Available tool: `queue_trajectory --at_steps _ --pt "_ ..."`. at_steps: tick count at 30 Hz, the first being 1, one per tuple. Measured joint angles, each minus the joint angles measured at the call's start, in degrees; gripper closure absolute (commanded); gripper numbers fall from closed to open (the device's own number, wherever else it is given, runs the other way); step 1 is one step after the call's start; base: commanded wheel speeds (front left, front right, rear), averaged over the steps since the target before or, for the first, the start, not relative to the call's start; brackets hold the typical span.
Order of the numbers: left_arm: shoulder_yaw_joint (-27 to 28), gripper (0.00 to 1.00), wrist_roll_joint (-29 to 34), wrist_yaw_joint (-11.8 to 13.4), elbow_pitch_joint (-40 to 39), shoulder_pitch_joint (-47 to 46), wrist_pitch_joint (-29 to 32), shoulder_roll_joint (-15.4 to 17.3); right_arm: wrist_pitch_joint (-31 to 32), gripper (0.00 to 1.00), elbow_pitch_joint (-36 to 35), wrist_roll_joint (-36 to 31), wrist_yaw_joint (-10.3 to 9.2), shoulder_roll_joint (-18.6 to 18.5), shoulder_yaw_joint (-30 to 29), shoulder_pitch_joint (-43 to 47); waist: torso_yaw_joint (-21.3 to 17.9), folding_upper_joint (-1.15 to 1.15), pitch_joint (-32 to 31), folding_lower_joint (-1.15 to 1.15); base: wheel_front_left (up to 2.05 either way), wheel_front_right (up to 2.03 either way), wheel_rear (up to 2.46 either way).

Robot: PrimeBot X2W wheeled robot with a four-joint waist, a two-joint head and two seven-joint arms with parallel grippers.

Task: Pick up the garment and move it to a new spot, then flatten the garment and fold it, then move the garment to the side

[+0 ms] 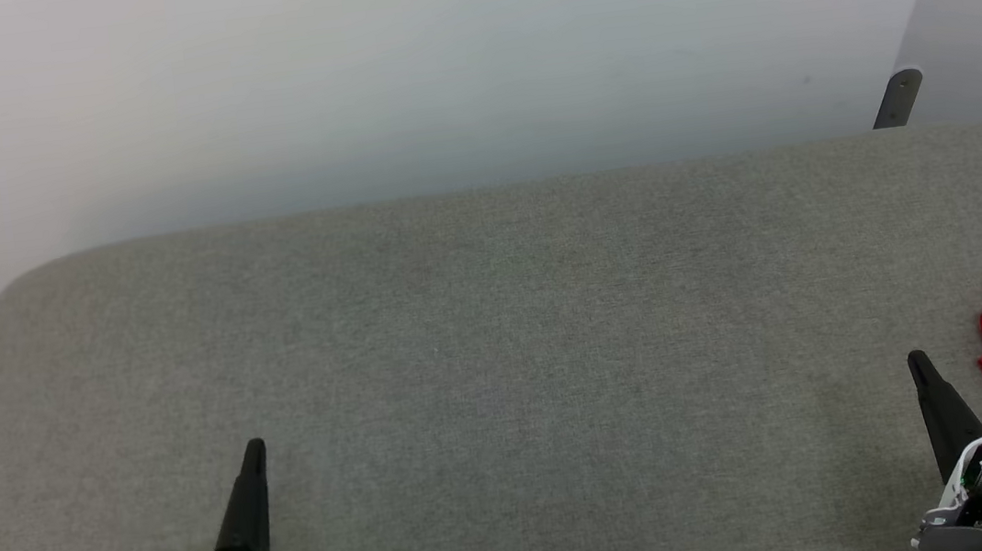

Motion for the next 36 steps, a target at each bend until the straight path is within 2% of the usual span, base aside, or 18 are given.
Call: queue_trajectory --at_steps 16,36 --pt "0.25 1.0 -5.63 0.0 0.38 -1.33 1.49 -0.27 0.99 1.0 0.77 5.01 0.0 0.45 -0.4 -0.8 -0.31 0.0 0.63 0.0 0.0 0.0 0.0" --pt "0.26 1.0 -5.61 0.0 0.4 -1.37 1.48 -0.3 0.99 1.0 0.78 5.02 0.0 0.46 -0.42 -1.17 -0.31 0.0 0.63 0.0 0.0 0.0 0.0"
